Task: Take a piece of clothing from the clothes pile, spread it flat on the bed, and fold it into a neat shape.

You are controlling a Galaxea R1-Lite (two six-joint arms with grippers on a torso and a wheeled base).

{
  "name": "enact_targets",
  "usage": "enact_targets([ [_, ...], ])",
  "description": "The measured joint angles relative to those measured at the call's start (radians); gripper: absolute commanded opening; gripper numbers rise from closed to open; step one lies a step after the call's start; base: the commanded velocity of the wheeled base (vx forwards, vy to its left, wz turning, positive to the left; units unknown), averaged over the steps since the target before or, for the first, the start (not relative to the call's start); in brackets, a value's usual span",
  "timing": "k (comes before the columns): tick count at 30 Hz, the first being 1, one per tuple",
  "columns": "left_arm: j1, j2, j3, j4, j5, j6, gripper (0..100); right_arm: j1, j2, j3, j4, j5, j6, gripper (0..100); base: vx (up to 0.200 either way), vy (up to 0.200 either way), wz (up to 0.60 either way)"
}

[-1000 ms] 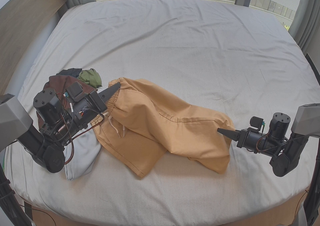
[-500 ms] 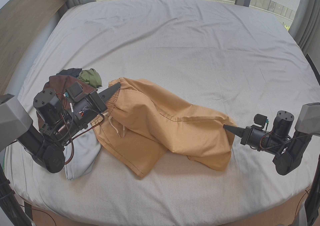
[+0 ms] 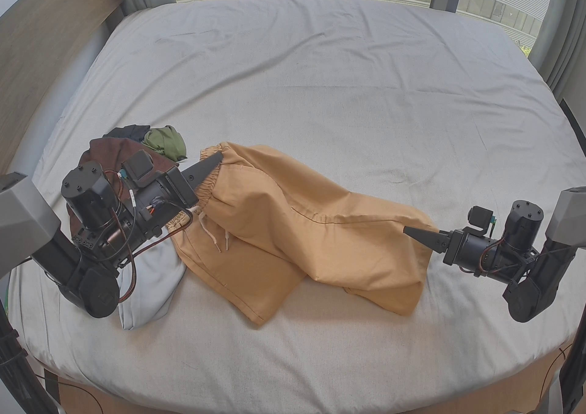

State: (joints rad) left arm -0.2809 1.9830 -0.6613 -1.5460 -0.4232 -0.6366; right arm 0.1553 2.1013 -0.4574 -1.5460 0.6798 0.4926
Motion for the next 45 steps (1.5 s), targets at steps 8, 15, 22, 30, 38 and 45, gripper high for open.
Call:
enact_targets([
  [8,0.000,0.000,0.000,0.000,0.000,0.001,0,0.003,0.006,0.001,0.000,0.000,0.000,0,0.000,0.000,0.00],
  [15,0.000,0.000,0.000,0.000,0.000,0.001,0,0.012,0.008,0.008,0.000,0.001,-0.001,0,0.000,0.000,0.00],
  [22,0.000,0.000,-0.001,0.000,0.000,0.000,0,0.015,0.017,0.008,0.000,0.001,-0.005,0,0.000,0.000,0.00],
  [30,-0.002,-0.017,-0.008,0.000,0.000,-0.003,0,0.013,-0.012,0.009,0.001,0.000,-0.001,0,0.000,0.000,0.00],
  [38,-0.019,-0.089,-0.011,0.000,-0.002,-0.007,0,0.015,-0.148,0.024,0.003,0.000,0.041,0,0.000,0.000,0.00],
  [45,-0.024,-0.156,-0.016,0.000,-0.005,-0.008,0,0.026,-0.317,0.033,0.005,-0.001,0.128,0,0.000,0.000,0.00],
])
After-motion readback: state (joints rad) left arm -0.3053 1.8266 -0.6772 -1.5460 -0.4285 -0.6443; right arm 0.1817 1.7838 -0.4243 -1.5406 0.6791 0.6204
